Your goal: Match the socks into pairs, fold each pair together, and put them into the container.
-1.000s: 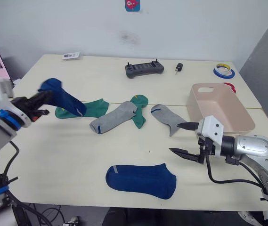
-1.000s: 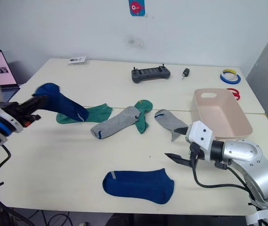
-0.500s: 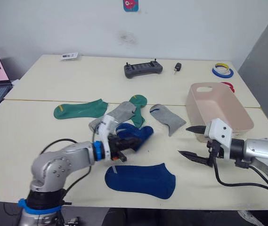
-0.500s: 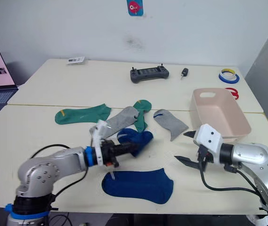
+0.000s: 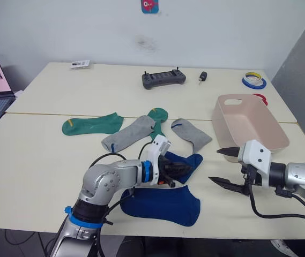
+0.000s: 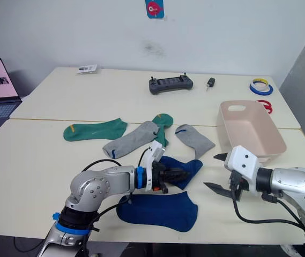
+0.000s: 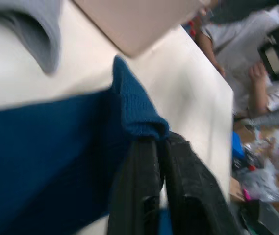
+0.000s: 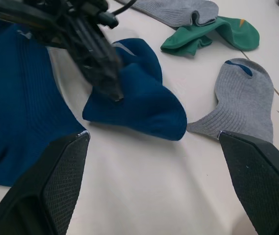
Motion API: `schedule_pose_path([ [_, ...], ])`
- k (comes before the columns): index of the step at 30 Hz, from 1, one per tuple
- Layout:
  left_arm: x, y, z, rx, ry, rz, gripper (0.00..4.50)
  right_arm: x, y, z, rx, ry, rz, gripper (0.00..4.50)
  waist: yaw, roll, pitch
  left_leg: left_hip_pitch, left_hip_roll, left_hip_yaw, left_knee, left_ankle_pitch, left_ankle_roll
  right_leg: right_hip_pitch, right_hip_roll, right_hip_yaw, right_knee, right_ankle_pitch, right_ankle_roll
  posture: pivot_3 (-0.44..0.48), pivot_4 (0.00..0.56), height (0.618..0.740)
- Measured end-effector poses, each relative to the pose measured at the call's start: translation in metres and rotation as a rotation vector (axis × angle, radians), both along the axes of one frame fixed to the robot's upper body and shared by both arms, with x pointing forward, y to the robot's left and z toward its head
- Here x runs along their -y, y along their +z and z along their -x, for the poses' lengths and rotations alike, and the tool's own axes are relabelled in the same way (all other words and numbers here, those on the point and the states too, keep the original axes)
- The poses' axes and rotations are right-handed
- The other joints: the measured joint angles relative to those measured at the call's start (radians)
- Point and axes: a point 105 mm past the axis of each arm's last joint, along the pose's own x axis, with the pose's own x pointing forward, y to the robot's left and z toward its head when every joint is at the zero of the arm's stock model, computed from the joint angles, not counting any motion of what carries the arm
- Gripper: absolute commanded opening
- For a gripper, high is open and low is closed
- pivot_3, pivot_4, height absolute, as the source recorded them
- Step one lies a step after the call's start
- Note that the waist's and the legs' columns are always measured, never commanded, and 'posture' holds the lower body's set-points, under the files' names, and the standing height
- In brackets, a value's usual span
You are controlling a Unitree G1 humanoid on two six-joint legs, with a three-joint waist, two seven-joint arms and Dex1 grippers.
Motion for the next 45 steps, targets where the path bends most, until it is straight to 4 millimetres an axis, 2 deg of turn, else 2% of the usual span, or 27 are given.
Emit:
schedule_pose_path([
  [3,0.000,0.001,-0.004,0.010,0.031,0.007,2.27,0.002,0.002,-0.001,0.006,-0.007,0.002,4.50,0.000,0.000,0.000,0.000,0.000,0.000,0.000,0.000,0.000,0.000,0.000,0.000,-0.001,0.000,0.000,0.000,0.150,0.740],
  [7,0.002,0.006,0.004,0.036,0.005,0.031,3.58,0.003,0.002,-0.001,0.004,-0.008,0.011,4.50,0.000,0.000,0.000,0.000,0.000,0.000,0.000,0.001,-0.001,0.000,0.000,0.000,-0.001,0.000,0.000,0.000,0.150,0.740],
  [9,-0.006,0.013,0.005,0.096,-0.011,0.022,4.21,0.004,0.002,-0.001,0.005,-0.007,0.017,4.50,-0.002,0.000,0.000,0.000,0.001,0.000,-0.001,0.001,-0.001,0.000,0.000,0.000,0.000,0.000,0.000,0.000,0.150,0.740],
  [10,-0.019,0.021,0.003,0.165,-0.012,0.004,4.48,0.004,0.002,-0.001,0.006,-0.006,0.019,4.50,-0.004,0.000,0.000,0.000,0.001,0.001,-0.001,0.001,-0.001,0.000,0.002,0.000,-0.001,0.000,0.000,0.000,0.150,0.740],
  [13,-0.064,0.038,-0.011,0.399,0.007,-0.112,4.48,0.004,0.002,-0.001,0.006,-0.006,0.021,4.50,-0.004,0.001,0.001,0.001,0.001,0.002,-0.002,0.001,-0.002,0.000,0.005,0.000,-0.001,0.000,0.000,0.000,0.150,0.740],
  [15,-0.089,0.043,-0.017,0.566,-0.043,-0.234,4.48,0.004,0.002,-0.001,0.007,-0.006,0.021,4.50,-0.001,0.003,0.002,0.001,0.002,0.002,-0.002,0.001,-0.002,0.000,0.005,0.000,-0.002,0.000,0.000,0.000,0.150,0.740],
  [17,-0.106,0.038,-0.020,0.682,-0.118,-0.347,4.48,0.004,0.002,-0.001,0.008,-0.003,0.020,4.50,0.000,0.005,0.003,0.001,0.001,0.004,-0.002,0.000,-0.001,0.000,0.004,0.001,-0.003,0.000,0.000,0.000,0.150,0.740],
  [20,-0.122,0.017,-0.024,0.796,-0.262,-0.484,4.48,0.001,0.002,-0.001,0.010,0.008,0.017,4.50,0.007,0.005,0.004,-0.001,0.000,0.004,-0.002,0.000,0.000,0.000,0.003,0.000,-0.008,0.002,0.003,0.000,0.150,0.740],
  [23,-0.124,-0.002,-0.024,0.890,-0.423,-0.581,4.48,-0.001,0.001,-0.001,0.005,0.018,0.014,4.50,0.014,0.005,0.004,-0.002,0.000,0.004,-0.001,0.000,0.000,0.000,0.003,0.000,-0.010,0.002,0.004,0.000,0.150,0.740],
  [27,-0.117,-0.015,-0.035,0.999,-0.508,-0.638,4.48,-0.003,-0.001,0.000,-0.004,0.023,0.013,4.50,0.020,0.005,0.004,-0.003,0.000,0.004,-0.001,0.000,0.001,0.000,0.003,-0.001,-0.010,0.003,0.004,0.000,0.150,0.740],
  [31,-0.098,-0.013,-0.050,1.120,-0.539,-0.642,4.48,-0.003,-0.003,0.002,-0.013,0.025,0.012,4.50,0.027,0.005,0.004,-0.002,0.000,0.004,0.000,0.000,0.001,0.001,0.003,-0.001,-0.008,0.003,0.005,0.000,0.150,0.740],
  [34,-0.089,-0.013,-0.057,1.172,-0.559,-0.648,3.91,-0.003,-0.005,0.003,-0.020,0.023,0.012,4.50,0.026,0.005,0.004,-0.002,-0.001,0.005,0.000,0.000,0.001,0.001,0.003,-0.002,-0.007,0.003,0.005,0.000,0.150,0.740],
  [39,-0.081,-0.019,-0.060,1.220,-0.593,-0.647,2.32,-0.002,-0.007,0.004,-0.029,0.017,0.013,4.50,0.025,0.005,0.004,-0.002,-0.001,0.004,0.001,0.000,0.001,0.001,0.003,-0.003,-0.006,0.003,0.005,0.000,0.150,0.740],
  [45,-0.078,-0.027,-0.054,1.227,-0.649,-0.626,0.32,-0.003,-0.006,0.006,-0.026,0.021,0.013,4.50,0.025,0.005,0.004,-0.002,-0.001,0.005,0.001,0.000,0.001,0.000,0.003,-0.003,-0.006,0.003,0.005,0.000,0.150,0.740],
])
